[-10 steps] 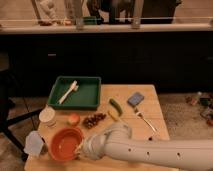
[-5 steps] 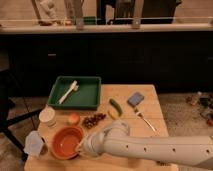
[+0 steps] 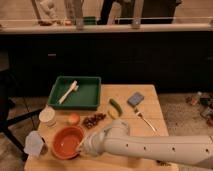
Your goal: Stack bowls into tray
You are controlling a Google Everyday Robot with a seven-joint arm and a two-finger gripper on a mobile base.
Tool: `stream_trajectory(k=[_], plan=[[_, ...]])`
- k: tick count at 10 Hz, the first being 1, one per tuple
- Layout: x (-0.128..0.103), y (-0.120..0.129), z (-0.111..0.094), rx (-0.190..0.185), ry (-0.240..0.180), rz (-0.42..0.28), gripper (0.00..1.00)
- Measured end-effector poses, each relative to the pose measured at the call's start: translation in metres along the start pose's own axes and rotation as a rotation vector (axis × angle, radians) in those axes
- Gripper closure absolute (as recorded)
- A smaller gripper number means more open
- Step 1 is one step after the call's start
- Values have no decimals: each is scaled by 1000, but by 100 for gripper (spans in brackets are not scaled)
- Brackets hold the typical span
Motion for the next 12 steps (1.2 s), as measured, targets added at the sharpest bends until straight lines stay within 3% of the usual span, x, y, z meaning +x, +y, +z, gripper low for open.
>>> stream_trajectory(k=[4, 5, 12], plan=[[0, 0, 0, 0, -1, -1, 97], [0, 0, 0, 0, -1, -1, 92], [0, 0, 0, 0, -1, 0, 25]])
